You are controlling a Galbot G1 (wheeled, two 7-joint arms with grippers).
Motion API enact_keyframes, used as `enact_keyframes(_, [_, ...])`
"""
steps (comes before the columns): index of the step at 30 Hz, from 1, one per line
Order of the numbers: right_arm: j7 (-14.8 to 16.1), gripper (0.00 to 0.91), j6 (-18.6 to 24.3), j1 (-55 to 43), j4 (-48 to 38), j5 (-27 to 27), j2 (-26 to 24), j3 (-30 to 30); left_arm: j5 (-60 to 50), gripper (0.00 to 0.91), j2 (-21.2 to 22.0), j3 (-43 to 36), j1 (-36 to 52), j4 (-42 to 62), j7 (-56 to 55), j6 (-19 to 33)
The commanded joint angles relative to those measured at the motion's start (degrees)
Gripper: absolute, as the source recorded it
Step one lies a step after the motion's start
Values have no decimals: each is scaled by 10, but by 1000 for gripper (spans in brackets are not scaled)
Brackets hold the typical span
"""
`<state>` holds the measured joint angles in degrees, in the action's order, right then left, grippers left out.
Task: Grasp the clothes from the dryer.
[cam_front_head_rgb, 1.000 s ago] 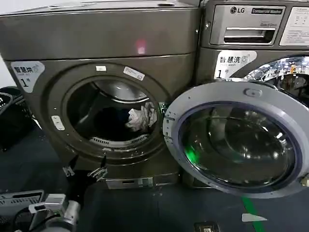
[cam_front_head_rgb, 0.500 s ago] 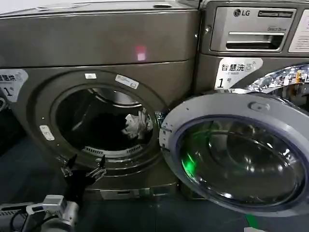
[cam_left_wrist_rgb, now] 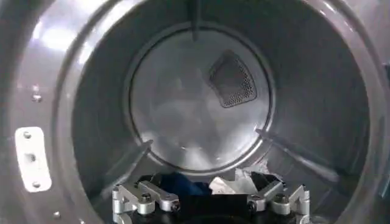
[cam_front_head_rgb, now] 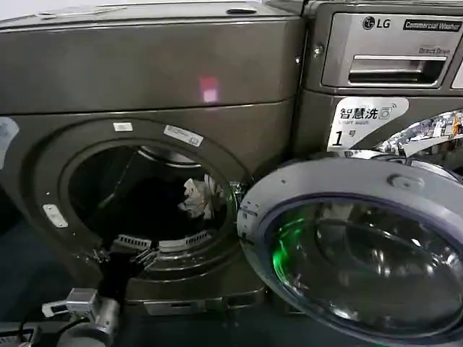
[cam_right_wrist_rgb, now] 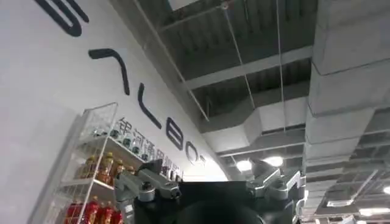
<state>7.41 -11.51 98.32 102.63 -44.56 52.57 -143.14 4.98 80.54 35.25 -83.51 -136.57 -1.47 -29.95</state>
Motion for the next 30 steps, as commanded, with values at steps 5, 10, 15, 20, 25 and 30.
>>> enact_keyframes(5, [1, 907, 1, -1, 0, 1, 1, 1, 0, 907, 0, 0, -1, 0, 0, 0])
enact_keyframes(10, [2, 907, 1, -1, 0, 1, 1, 1, 0, 907, -1, 0, -2, -1, 0, 0])
enact_keyframes(15, [3, 907, 1, 0, 3, 0, 2, 1, -1, 907, -2, 0, -3, -2, 0, 0])
enact_keyframes(20, [3, 907, 1, 0, 5, -1, 3, 2, 0, 907, -4, 1, -5, -6, 0, -1])
enact_keyframes(25, [3, 907, 3, 2, 3, -3, 4, 0, -2, 907, -3, 0, -10, -8, 0, 1])
enact_keyframes(30, [6, 907, 2, 3, 11, -4, 6, 0, -2, 907, -2, 0, -8, -5, 0, 4])
